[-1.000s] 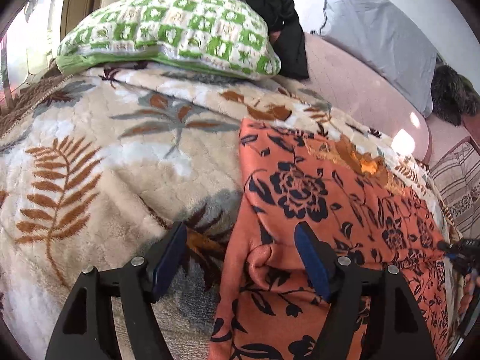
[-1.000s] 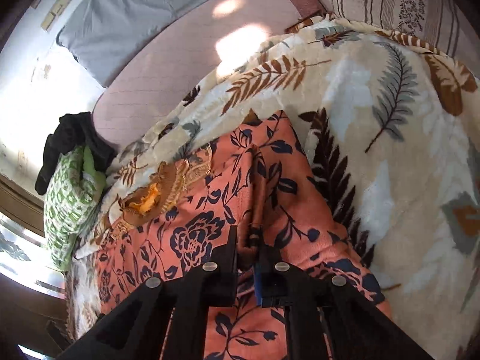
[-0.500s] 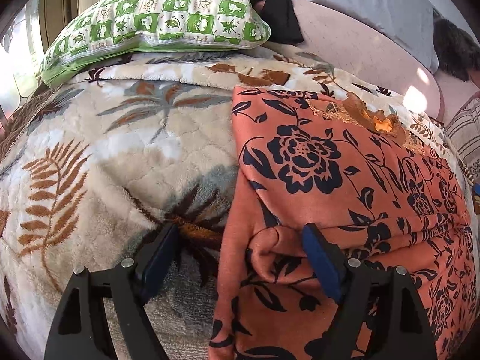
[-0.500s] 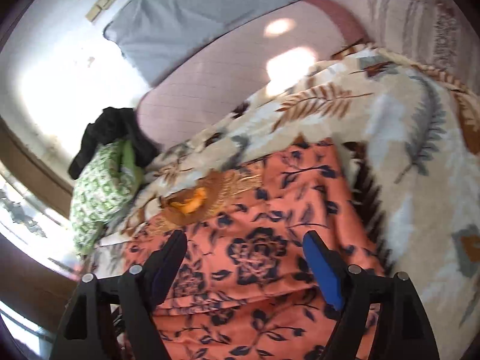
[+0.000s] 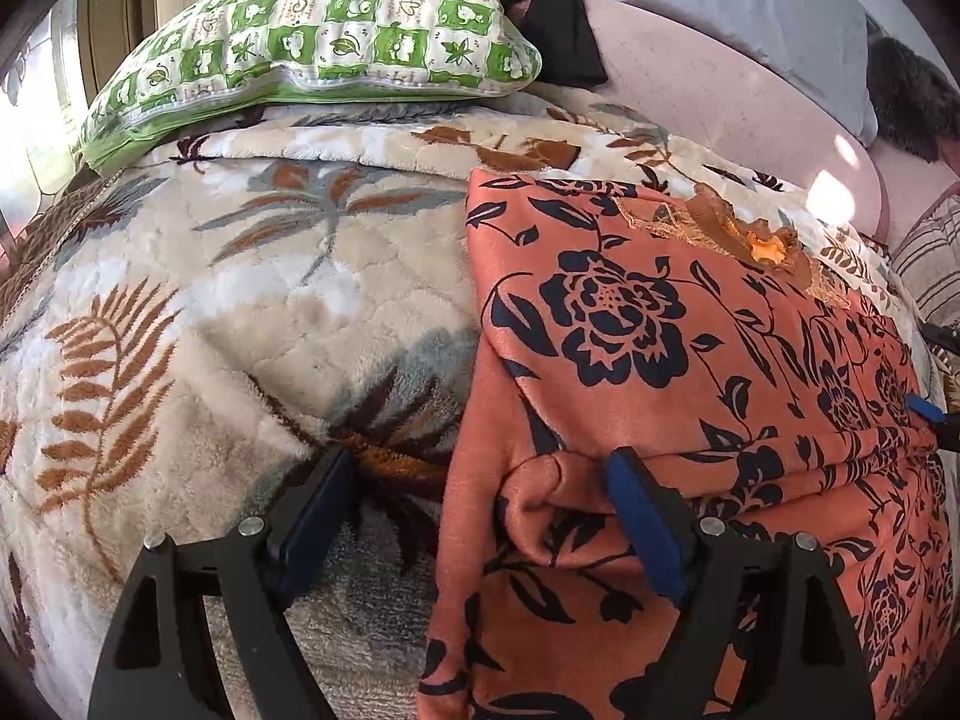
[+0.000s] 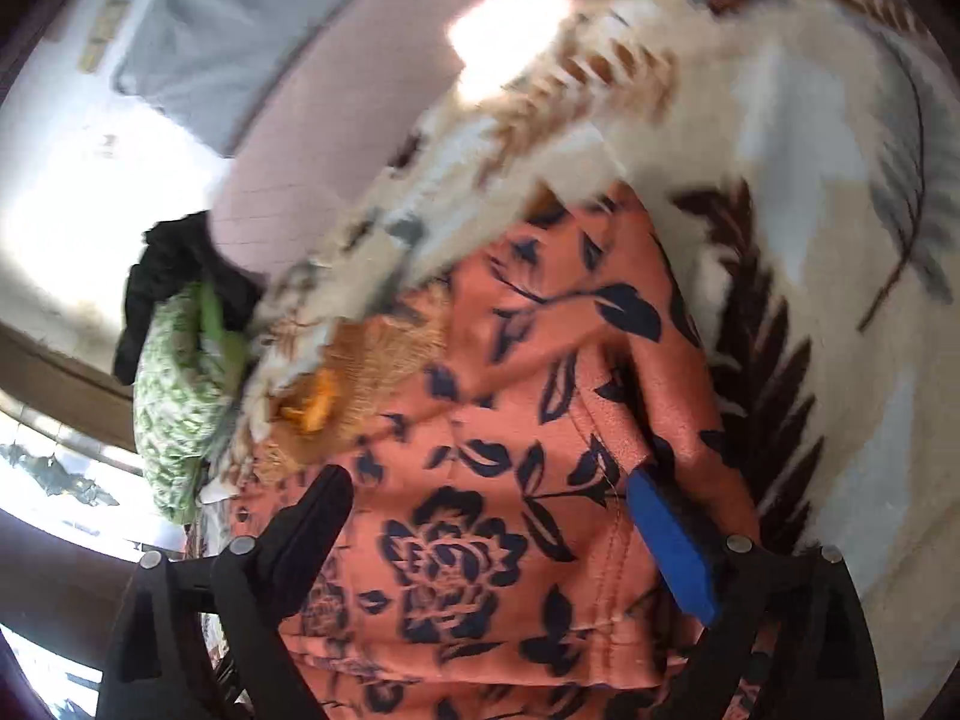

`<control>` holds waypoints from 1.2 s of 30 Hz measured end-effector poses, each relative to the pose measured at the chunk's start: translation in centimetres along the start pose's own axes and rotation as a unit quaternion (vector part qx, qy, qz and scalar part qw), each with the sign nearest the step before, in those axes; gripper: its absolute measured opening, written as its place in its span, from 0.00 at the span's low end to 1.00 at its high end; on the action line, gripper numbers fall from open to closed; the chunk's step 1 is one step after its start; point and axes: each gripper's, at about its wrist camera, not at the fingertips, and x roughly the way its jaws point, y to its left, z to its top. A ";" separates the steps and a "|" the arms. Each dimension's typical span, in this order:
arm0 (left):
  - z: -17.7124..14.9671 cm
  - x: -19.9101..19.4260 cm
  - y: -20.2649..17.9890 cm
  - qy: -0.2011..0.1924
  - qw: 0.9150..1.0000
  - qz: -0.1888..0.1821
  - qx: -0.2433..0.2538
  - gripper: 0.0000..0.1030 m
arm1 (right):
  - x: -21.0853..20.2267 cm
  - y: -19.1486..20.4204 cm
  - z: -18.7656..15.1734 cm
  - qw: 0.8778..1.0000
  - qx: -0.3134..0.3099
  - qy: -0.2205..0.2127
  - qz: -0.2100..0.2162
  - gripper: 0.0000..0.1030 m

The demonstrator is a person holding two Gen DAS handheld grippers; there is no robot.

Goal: Fold small clothes

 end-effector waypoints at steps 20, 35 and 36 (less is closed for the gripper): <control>-2.6 -7.3 2.1 -0.064 0.997 -0.006 -0.047 0.84 | -15.7 4.2 -11.4 0.991 -0.129 -0.042 0.021 0.98; -15.1 -20.0 3.2 -0.042 0.997 -0.011 -0.056 0.84 | -22.9 -5.2 -21.5 0.996 -0.061 -0.050 0.040 0.98; -15.4 -20.4 3.3 -0.044 0.997 -0.009 -0.056 0.84 | -22.9 -5.1 -21.7 0.996 -0.064 -0.051 0.043 0.98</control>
